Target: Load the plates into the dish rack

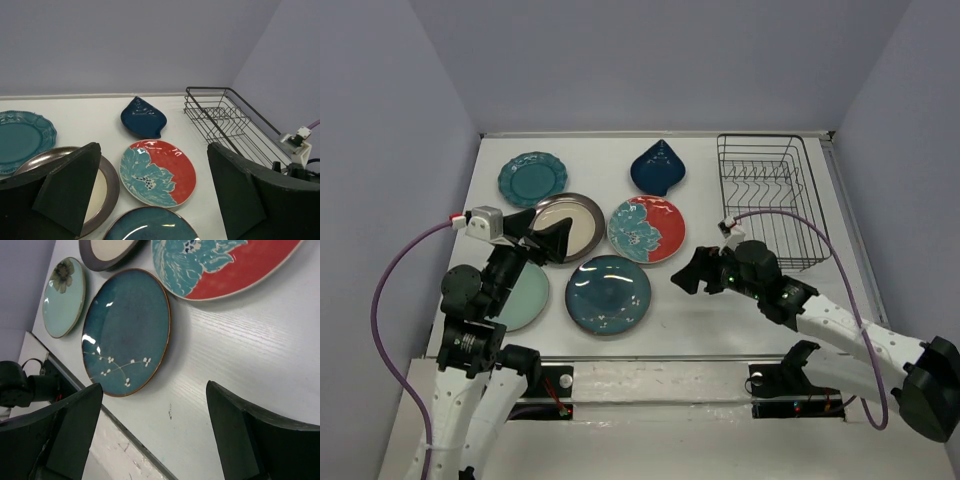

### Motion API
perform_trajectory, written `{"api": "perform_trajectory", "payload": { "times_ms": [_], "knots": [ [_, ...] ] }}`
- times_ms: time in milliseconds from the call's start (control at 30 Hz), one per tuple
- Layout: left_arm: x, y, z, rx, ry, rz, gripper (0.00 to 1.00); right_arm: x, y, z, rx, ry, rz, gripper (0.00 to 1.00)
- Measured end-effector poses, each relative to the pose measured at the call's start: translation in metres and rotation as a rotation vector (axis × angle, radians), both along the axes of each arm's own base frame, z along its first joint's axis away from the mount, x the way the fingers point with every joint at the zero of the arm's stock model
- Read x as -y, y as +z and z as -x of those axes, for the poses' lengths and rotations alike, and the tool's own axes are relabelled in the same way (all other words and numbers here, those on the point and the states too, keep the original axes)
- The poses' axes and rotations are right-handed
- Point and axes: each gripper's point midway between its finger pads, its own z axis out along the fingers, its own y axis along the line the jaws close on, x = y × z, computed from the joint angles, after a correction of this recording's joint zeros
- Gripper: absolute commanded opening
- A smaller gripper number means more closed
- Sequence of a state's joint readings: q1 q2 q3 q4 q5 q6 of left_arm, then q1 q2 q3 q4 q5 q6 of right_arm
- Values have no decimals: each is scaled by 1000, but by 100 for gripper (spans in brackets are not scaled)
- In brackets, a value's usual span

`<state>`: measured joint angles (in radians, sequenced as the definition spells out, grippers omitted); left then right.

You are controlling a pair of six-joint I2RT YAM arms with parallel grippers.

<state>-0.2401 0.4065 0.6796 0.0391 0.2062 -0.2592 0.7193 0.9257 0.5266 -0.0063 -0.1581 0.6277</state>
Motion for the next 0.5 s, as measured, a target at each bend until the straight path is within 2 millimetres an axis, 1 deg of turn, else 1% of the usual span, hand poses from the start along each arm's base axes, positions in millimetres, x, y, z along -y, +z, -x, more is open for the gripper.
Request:
{"api": "perform_trajectory", "payload": {
  "times_ms": [67, 100, 267, 367, 500],
  "knots": [
    [0, -2, -2, -8, 0, -2, 99, -4, -16, 0, -35, -16, 12, 89],
    [1, -3, -3, -13, 0, -3, 99, -8, -27, 1, -63, -22, 24, 89],
    [1, -4, -4, -18, 1, -4, 99, -24, -57, 4, -138, -30, 51, 89],
    [1, -4, -4, -18, 1, -4, 99, -29, -69, 8, -163, -36, 37, 89],
    [1, -4, -4, -18, 0, -4, 99, -35, -78, 9, -189, -45, 11, 88]
  ]
}}
